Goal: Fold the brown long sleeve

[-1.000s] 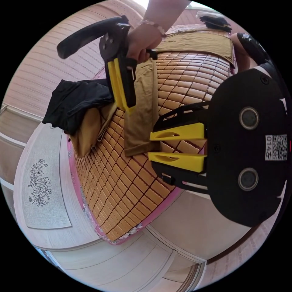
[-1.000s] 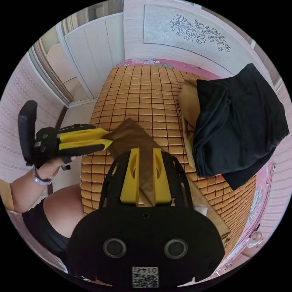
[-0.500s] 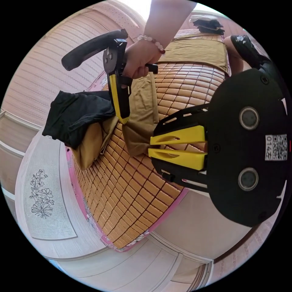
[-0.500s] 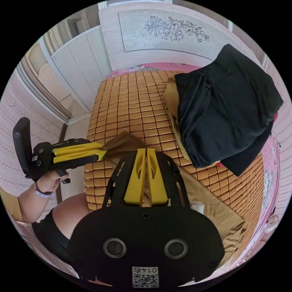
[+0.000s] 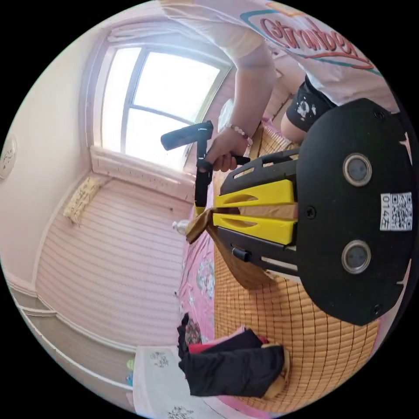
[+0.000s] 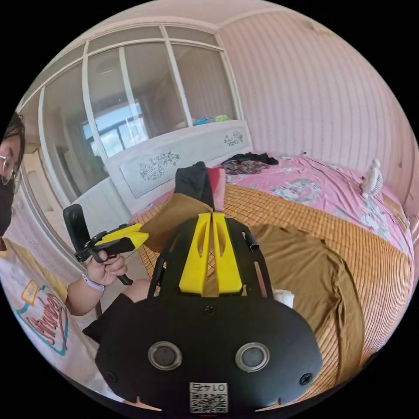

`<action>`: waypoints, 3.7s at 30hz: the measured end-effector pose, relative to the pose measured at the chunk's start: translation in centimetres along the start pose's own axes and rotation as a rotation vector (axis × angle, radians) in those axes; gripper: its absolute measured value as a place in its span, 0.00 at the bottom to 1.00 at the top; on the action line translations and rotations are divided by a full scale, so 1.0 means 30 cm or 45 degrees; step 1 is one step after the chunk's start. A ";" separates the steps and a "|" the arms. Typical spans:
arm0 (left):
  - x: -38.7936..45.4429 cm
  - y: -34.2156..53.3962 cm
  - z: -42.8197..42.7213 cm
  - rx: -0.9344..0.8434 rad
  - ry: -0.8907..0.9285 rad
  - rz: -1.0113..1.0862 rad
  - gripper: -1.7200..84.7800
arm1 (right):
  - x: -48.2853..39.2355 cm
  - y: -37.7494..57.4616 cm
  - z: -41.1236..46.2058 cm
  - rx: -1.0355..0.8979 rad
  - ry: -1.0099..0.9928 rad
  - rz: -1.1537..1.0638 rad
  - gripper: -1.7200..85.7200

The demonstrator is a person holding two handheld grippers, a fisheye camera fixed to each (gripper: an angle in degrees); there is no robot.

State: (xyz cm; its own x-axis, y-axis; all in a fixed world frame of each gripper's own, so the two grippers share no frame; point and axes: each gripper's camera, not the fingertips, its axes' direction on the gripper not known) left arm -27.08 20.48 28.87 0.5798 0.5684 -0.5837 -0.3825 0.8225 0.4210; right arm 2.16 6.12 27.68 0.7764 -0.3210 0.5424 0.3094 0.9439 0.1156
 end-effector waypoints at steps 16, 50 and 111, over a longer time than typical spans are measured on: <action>-0.087 0.232 0.487 -0.823 -0.139 -0.193 0.08 | 0.224 0.459 0.117 -0.592 0.344 0.219 0.11; -0.382 -0.143 0.938 -0.880 -0.461 -0.050 0.09 | 0.491 -0.143 0.385 -0.559 0.064 -0.020 0.09; 0.581 0.062 1.421 -1.142 0.163 0.281 0.10 | 0.662 0.487 -0.250 -0.538 0.208 0.455 0.02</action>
State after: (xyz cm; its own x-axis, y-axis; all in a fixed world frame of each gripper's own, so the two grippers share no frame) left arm 12.98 31.01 49.06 0.3646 0.6677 -0.6491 -0.9181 0.3740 -0.1310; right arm 26.21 12.95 33.88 0.9375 -0.0274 0.3470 0.1785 0.8936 -0.4118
